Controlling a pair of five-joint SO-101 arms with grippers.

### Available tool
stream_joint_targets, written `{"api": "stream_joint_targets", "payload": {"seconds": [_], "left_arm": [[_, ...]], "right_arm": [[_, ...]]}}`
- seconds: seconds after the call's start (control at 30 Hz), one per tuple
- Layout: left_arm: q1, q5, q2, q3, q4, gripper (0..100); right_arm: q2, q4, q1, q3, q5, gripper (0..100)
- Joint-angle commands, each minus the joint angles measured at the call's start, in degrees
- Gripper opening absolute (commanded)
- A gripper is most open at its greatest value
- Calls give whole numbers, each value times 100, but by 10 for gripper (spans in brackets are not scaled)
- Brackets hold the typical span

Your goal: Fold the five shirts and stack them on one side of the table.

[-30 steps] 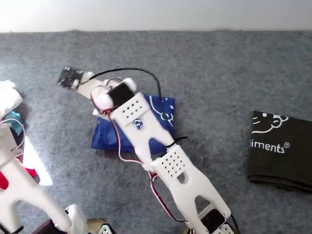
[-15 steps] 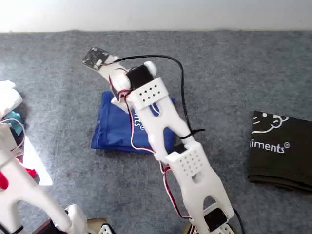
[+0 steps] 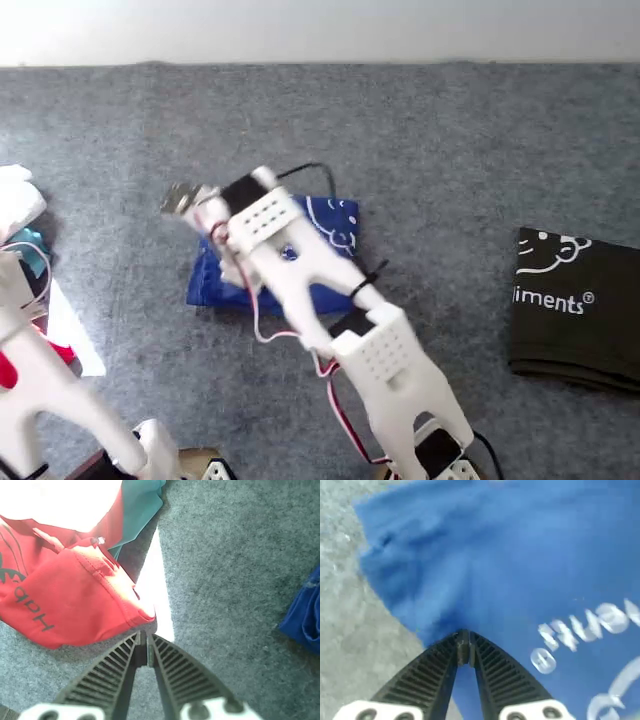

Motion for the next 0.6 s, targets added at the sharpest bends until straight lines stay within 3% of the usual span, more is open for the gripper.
{"api": "stream_joint_targets", "payload": {"seconds": [0.0, 0.3, 0.57], "left_arm": [[26, 44, -53, -40, -88, 15], [26, 44, -53, -40, -88, 15], [35, 44, -44, -40, -88, 15]], "right_arm": [[110, -242, -295, -18, -35, 11], [-365, 822, 110, -870, -88, 10], [-1279, 813, 356, -633, -1055, 15]]}}
